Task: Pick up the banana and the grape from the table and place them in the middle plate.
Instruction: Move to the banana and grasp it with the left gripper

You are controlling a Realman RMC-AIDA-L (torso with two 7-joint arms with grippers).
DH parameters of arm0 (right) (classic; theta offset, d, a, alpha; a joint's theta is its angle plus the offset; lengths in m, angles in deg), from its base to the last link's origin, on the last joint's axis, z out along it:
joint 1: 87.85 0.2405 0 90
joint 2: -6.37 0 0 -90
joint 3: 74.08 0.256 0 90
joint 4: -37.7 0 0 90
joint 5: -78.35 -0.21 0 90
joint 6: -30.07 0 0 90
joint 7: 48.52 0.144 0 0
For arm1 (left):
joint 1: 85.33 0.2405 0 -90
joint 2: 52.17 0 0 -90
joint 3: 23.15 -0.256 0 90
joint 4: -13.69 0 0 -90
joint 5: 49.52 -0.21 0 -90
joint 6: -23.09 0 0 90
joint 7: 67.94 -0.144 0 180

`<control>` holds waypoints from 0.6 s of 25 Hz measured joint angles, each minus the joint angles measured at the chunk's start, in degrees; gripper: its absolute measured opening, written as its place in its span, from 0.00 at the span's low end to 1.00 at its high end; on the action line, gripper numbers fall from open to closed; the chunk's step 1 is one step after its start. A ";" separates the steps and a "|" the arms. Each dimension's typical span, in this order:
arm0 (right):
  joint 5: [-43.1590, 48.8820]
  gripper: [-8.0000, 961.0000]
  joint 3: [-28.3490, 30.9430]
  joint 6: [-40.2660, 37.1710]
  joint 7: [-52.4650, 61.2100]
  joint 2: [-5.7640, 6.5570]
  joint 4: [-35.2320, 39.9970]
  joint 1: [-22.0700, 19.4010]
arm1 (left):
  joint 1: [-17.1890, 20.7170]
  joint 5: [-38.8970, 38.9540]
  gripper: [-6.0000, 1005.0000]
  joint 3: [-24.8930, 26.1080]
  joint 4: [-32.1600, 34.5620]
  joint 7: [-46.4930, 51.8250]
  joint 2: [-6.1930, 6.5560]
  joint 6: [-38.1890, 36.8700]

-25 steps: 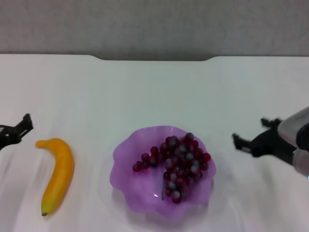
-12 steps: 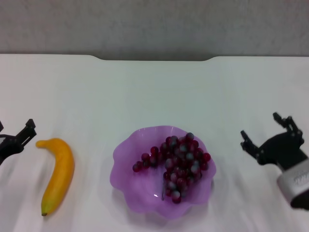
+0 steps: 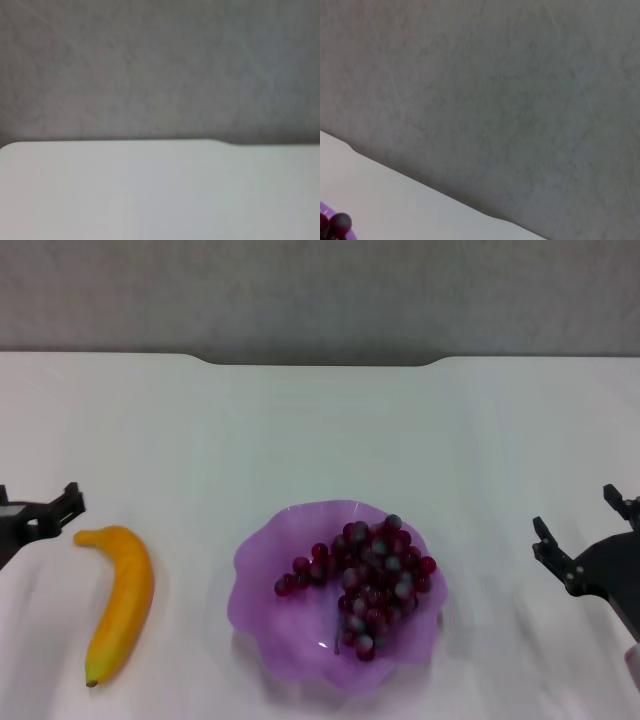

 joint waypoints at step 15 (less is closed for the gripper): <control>-0.11 0.93 -1.83 -0.03 0.20 -0.14 2.26 1.15 | -13.70 16.81 0.82 -1.31 -11.78 -18.99 0.69 -46.09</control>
